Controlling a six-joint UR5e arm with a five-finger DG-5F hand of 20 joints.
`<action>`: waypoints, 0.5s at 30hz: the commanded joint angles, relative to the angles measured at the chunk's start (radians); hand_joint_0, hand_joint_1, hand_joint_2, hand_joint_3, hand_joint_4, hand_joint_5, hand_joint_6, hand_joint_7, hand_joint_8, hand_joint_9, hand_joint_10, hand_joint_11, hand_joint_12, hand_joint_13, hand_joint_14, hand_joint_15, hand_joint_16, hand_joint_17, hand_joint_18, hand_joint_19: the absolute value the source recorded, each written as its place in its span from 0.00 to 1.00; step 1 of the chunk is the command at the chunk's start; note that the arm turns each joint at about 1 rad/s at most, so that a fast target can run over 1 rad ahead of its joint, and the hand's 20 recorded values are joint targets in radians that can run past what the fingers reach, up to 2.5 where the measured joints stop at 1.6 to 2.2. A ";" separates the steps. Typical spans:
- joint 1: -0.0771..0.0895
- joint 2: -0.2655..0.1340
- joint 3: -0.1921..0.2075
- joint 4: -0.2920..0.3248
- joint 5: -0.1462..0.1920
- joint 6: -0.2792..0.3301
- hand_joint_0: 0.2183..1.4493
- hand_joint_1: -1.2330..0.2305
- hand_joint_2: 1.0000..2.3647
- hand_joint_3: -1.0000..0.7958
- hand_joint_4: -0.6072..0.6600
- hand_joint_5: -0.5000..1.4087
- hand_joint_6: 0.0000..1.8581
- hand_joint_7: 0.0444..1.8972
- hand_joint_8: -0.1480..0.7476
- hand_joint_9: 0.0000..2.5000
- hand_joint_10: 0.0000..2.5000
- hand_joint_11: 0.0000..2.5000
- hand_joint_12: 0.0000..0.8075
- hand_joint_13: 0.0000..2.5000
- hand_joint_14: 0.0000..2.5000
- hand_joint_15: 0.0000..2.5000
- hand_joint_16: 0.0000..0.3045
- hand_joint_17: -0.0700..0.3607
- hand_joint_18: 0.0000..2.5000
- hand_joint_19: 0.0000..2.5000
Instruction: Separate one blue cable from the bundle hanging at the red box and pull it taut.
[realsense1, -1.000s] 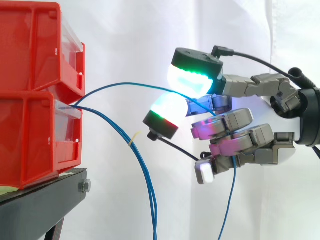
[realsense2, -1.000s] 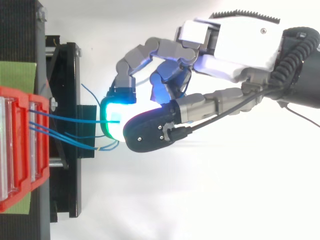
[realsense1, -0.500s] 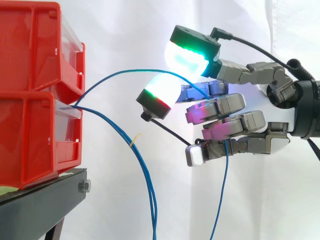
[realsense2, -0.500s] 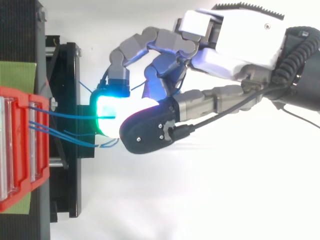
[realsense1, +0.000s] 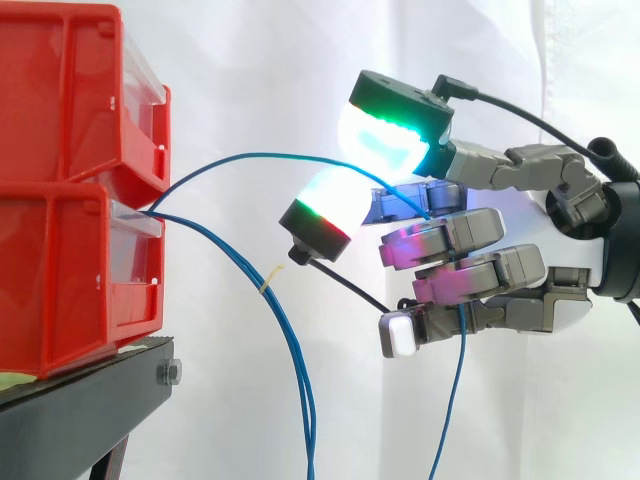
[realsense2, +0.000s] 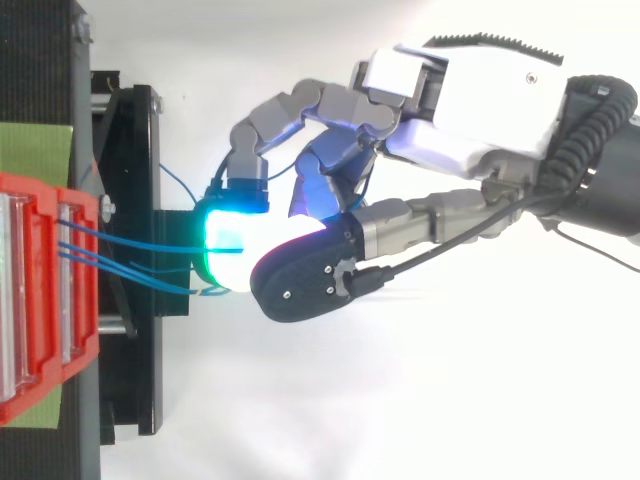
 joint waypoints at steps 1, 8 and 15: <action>0.001 -0.001 -0.001 0.002 0.001 0.001 0.34 0.41 0.01 0.41 0.56 0.15 0.50 0.49 0.47 0.37 0.50 0.51 0.37 0.51 0.39 0.54 0.15 0.40 0.37 0.33; 0.004 0.001 -0.001 0.001 0.007 0.001 0.34 0.38 0.02 0.48 0.49 0.16 0.50 0.52 0.47 0.38 0.49 0.52 0.38 0.51 0.38 0.55 0.15 0.40 0.37 0.33; 0.007 0.001 -0.001 -0.004 0.014 0.009 0.33 0.36 0.02 0.53 0.44 0.17 0.50 0.56 0.45 0.40 0.45 0.55 0.37 0.51 0.38 0.56 0.15 0.40 0.37 0.33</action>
